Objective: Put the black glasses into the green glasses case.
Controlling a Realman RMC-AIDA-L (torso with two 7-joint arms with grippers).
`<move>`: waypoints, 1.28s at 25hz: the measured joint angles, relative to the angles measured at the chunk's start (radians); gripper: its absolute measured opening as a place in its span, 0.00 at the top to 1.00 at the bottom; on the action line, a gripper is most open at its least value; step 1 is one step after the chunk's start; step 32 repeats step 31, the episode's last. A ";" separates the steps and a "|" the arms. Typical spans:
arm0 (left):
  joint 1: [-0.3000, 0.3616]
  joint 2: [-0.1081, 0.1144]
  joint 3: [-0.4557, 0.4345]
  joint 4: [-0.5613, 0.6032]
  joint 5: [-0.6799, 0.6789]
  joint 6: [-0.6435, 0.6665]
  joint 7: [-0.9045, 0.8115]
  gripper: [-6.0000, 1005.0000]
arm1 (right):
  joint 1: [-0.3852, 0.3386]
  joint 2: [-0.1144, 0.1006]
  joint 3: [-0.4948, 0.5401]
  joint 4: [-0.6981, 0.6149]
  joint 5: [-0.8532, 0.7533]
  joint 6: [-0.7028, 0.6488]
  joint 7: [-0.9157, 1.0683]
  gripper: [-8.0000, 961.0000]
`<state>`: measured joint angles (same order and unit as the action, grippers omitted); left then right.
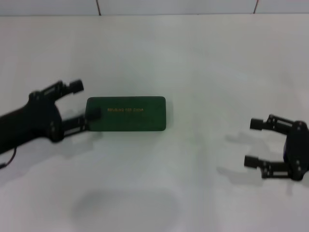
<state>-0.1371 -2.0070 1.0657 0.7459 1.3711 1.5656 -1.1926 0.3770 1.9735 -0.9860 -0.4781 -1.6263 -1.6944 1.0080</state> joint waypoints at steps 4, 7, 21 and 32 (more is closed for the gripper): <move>0.049 -0.002 -0.001 0.025 0.098 0.035 -0.001 0.14 | -0.024 0.016 0.000 0.002 -0.030 -0.022 -0.048 0.08; 0.076 -0.011 -0.003 0.026 0.151 0.057 0.001 0.14 | -0.042 0.030 0.000 0.009 -0.039 -0.019 -0.097 0.08; 0.161 -0.044 -0.009 0.017 0.206 0.106 0.129 0.14 | -0.041 0.047 0.010 0.039 -0.035 0.045 -0.111 0.09; 0.154 -0.043 -0.072 0.015 0.237 0.116 0.112 0.14 | -0.038 0.044 0.012 0.030 -0.013 0.079 -0.112 0.09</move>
